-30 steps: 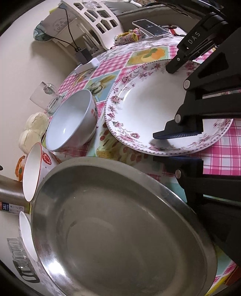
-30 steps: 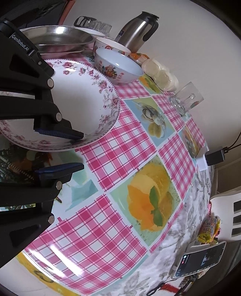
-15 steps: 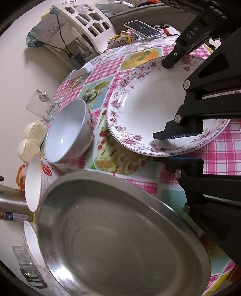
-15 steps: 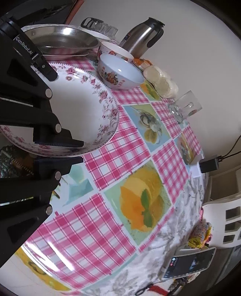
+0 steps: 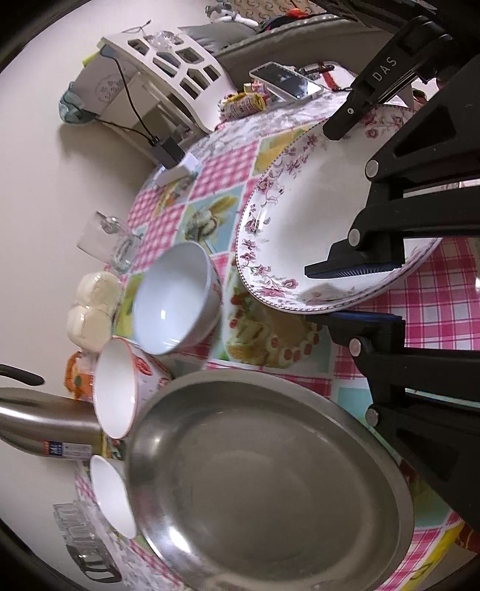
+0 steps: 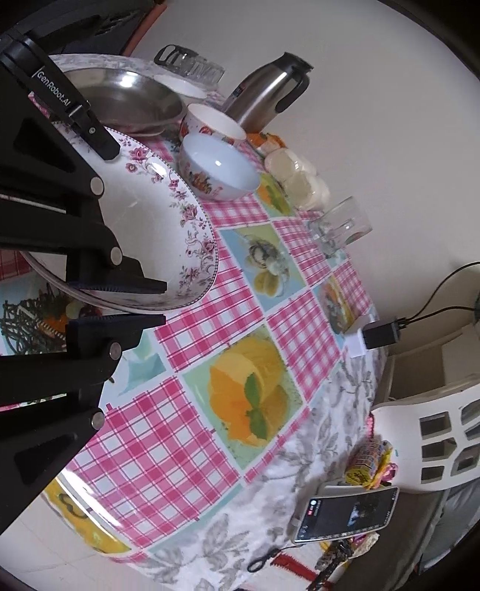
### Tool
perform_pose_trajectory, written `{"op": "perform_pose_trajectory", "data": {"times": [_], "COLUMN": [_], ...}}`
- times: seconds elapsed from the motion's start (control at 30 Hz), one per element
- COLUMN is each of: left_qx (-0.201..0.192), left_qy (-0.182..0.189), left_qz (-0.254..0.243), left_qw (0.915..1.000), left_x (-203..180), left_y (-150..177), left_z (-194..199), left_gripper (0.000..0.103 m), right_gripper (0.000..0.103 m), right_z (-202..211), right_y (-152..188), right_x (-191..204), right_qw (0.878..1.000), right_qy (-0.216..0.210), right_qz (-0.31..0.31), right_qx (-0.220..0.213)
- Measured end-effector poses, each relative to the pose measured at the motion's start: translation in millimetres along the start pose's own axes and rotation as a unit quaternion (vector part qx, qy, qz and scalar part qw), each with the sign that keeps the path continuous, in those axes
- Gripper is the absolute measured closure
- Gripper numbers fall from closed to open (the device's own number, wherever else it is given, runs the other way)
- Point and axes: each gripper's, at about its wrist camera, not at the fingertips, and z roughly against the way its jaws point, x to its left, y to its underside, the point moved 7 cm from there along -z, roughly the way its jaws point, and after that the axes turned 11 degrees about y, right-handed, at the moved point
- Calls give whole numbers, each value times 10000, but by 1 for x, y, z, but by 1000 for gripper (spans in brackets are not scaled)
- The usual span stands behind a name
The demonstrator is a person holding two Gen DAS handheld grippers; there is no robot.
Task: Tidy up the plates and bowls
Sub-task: 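Lift the floral plate with both tools and tilt it up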
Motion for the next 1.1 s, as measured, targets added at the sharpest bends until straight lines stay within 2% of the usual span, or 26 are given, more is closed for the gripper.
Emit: {"op": "perform_pose_trajectory", "data": {"times": [0.47,1.1], "left_qx": [-537,-665], "left_qy": [187,78], "left_qz": [-131,336], "left_qw": [9983,9972], "left_x": [5,76], "left_y": [-28,-54], "left_z": [56,96], "left_gripper": [86,86], "right_gripper": [92,92], "right_z": [45,45], "right_y": [-8,8], "right_x": [34,115], "right_qw": [9977,9963], "right_qy": [-230,-495], "right_qz": [-9,189], "right_qx": [-639,-672]}}
